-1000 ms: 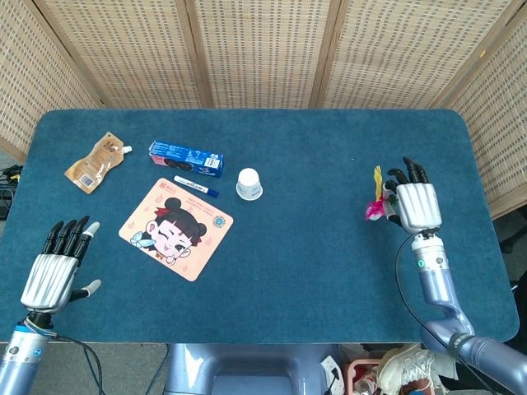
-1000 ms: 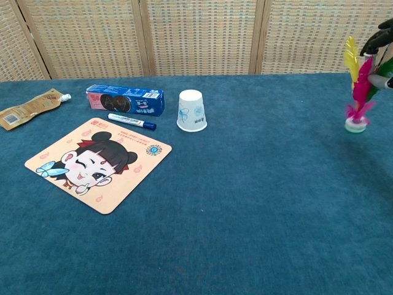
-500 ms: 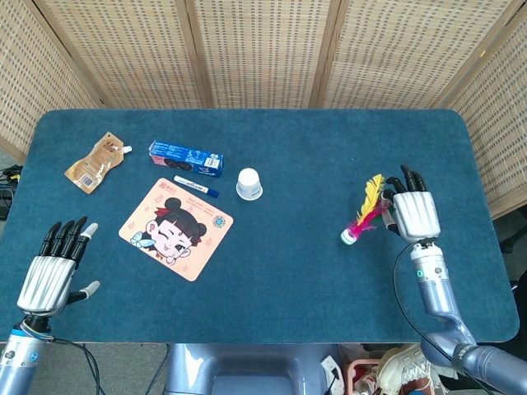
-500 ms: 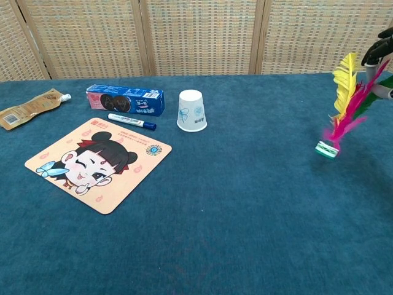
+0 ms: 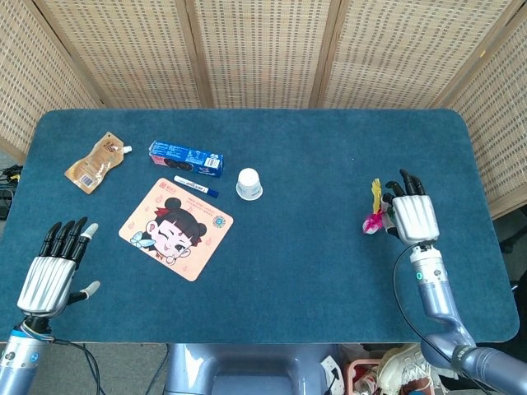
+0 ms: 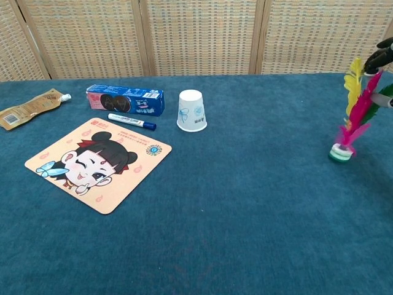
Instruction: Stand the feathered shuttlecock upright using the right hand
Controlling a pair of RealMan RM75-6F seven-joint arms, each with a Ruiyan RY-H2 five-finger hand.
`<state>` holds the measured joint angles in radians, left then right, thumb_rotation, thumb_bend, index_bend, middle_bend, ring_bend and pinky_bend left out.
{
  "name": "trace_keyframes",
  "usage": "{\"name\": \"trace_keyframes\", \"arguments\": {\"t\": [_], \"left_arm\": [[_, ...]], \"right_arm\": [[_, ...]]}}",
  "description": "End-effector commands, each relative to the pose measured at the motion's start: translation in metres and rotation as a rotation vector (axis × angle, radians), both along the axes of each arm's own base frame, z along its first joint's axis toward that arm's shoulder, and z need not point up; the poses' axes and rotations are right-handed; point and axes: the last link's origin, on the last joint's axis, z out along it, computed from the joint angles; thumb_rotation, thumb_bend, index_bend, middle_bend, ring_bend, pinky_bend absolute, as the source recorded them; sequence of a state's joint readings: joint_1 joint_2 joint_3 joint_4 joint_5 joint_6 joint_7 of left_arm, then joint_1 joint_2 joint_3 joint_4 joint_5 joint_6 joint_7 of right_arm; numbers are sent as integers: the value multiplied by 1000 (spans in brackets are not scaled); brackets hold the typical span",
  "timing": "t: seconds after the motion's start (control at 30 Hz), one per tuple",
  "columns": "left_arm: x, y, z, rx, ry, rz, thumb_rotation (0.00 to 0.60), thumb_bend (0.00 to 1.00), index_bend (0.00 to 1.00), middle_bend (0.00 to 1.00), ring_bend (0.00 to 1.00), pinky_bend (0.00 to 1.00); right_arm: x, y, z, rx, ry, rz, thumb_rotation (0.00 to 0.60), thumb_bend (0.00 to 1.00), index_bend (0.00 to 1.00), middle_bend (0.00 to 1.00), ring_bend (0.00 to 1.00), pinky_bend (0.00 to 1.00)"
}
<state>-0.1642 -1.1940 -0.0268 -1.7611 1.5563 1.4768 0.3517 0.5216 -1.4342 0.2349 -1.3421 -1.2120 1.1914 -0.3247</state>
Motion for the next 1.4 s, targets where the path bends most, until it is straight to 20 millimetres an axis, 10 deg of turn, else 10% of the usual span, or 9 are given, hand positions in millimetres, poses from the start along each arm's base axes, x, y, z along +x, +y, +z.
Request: {"name": "trace_keyframes", "arguments": {"t": [0.03,0.43,0.63,0.87,1.4], "left_arm": [[0,0,1,3,-1,0,600,127,0,0,0,0],[-1,1,4,16,-10,6,600,127,0,0,0,0],[-1,1,5,17,-13,4,600,127,0,0,0,0],[-1,1,6,22,-18,2,600,128,0,0,0,0],[-3,-3,11,20,-10,10,600,127,0,0,0,0]], "right_arm": [[-2,0,-4,10,1,-9,600,407,657,261,5,114],[-1,3,-4,14,6,2,600,405,645,256,5,114],[-1,7,1,24,36,-14,600,333,345,13,0,17],[6,19,19,-12,63,-3,600,310,242,0,0,0],[-14,120,86,-146,-78,19,600,302,197,0,0,0]]}}
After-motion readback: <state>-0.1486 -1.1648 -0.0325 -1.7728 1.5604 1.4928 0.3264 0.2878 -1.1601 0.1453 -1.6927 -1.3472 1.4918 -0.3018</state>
